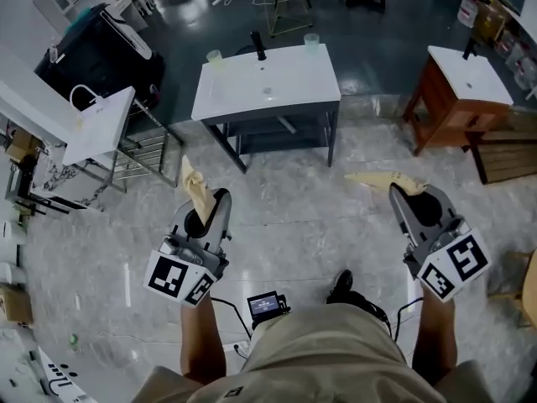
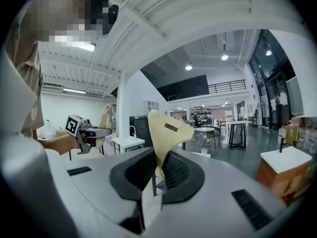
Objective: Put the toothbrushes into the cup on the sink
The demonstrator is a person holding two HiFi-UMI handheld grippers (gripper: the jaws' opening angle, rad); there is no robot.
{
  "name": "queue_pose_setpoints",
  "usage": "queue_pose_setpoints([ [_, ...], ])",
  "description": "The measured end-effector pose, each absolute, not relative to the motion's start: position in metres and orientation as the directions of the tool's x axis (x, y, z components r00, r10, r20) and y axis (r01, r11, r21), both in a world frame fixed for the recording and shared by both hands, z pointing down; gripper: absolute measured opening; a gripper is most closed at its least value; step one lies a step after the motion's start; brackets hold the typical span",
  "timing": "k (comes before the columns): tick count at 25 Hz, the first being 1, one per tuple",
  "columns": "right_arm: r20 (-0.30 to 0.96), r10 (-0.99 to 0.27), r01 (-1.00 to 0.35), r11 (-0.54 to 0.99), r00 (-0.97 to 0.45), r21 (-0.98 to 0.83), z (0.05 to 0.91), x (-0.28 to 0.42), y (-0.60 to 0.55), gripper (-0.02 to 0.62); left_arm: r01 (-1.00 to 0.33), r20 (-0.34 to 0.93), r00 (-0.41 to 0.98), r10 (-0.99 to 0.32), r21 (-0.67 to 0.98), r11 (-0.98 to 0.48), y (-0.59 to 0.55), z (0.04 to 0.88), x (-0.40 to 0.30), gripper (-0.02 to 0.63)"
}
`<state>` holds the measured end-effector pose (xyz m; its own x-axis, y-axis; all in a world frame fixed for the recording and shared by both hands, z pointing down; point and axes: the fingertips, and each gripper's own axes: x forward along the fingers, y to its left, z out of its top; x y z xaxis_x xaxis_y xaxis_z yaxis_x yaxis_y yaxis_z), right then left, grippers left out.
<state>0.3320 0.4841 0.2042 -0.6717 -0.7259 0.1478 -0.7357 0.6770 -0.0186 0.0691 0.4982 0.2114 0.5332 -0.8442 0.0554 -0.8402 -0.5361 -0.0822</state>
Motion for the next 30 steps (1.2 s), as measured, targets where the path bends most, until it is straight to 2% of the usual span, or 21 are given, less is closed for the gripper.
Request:
queue_pose_setpoints([
  [6,0.136,-0.676,-0.687,0.725,-0.724,-0.047,0.205,0.393,0.431,0.028,-0.867,0.079,0.48,-0.874,-0.109,-0.486,0.456,0.201,0.135,0.005],
  [12,0.119,-0.658,-0.667,0.741,-0.744,-0.071,0.209,0.413,0.403,0.028,-0.871,0.098,0.467,-0.879,-0.123,-0.477,0.432,0.201,0.159,0.005],
  [22,0.14,-0.702,-0.713,0.698,-0.699,-0.06,0.218,0.416,0.326,0.028,-0.858,0.09,0.495,-0.864,-0.107,-0.503,0.34,0.217,0.147,0.005],
  [30,0.152,-0.726,-0.738,0.674,-0.671,-0.035,0.211,0.366,0.223,0.028,-0.852,0.045,0.513,-0.857,-0.096,-0.515,0.229,0.212,0.089,0.005],
])
